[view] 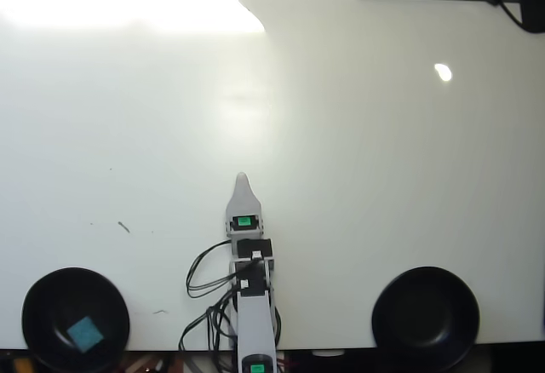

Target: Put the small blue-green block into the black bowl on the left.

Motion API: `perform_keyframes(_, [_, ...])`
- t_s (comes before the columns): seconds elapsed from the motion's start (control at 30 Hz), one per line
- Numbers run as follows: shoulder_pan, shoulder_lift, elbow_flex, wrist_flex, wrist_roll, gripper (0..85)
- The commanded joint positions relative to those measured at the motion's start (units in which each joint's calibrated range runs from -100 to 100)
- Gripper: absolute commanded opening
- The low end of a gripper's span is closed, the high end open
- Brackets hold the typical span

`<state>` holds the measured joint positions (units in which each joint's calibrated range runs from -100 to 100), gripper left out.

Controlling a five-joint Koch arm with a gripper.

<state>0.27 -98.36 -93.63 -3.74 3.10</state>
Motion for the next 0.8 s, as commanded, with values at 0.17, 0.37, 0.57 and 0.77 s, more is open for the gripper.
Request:
perform_keyframes(0.17, [-0.1,-1.2,-6.1,7.4,-0.1,48.6])
perform_keyframes(0.37, [0.0,-1.1,-6.4,6.9,-0.2,48.6])
perform_keyframes(0.57, [0.2,-0.9,-6.4,6.4,-0.1,48.3])
perform_keyframes(0.77, [0.1,-0.7,-6.4,3.5,-0.1,48.3])
